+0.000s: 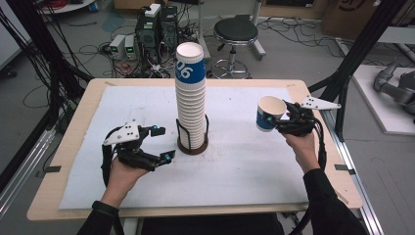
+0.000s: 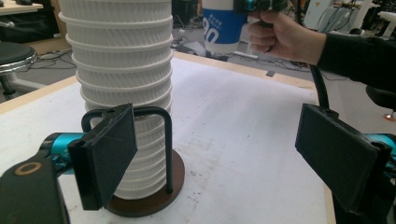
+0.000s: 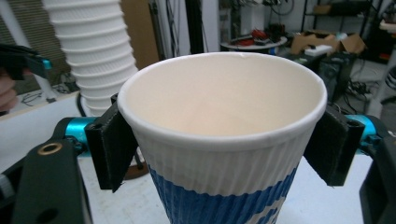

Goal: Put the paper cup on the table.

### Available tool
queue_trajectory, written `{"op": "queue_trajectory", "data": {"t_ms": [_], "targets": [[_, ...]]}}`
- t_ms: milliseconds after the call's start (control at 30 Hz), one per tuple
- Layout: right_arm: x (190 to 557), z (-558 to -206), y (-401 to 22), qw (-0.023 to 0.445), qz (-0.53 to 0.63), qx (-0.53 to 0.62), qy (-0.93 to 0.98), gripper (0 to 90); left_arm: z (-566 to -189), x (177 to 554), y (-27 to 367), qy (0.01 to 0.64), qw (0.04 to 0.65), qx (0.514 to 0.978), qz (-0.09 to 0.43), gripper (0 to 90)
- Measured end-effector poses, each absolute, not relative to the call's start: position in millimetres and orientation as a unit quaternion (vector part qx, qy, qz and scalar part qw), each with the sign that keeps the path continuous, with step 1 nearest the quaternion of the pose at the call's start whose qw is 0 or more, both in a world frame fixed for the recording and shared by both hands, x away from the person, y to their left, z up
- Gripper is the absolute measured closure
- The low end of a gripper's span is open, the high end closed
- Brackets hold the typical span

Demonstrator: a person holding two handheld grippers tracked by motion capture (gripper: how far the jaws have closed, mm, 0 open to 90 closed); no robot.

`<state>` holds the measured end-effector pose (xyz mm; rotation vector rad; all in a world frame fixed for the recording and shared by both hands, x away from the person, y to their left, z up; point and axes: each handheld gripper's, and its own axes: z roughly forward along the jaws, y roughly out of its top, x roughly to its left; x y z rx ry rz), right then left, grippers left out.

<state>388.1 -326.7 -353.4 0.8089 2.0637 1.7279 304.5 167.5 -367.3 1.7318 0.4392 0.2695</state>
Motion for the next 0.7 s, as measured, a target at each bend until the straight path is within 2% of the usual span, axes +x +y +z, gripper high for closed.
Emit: {"op": "queue_trajectory", "data": {"t_ms": [300, 700], "targets": [[396.9, -369.6, -330.5, 0.184, 0.595, 0.315, 0.716, 20.6, -371.3, 305.0, 165.8, 0.192, 0.620, 0.753, 0.110, 12.8], [412.3, -398.5, -332.0, 0.181, 0.573, 0.355, 0.716, 20.8, -372.9, 304.9, 165.7, 0.193, 0.620, 0.752, 0.110, 12.8]]}}
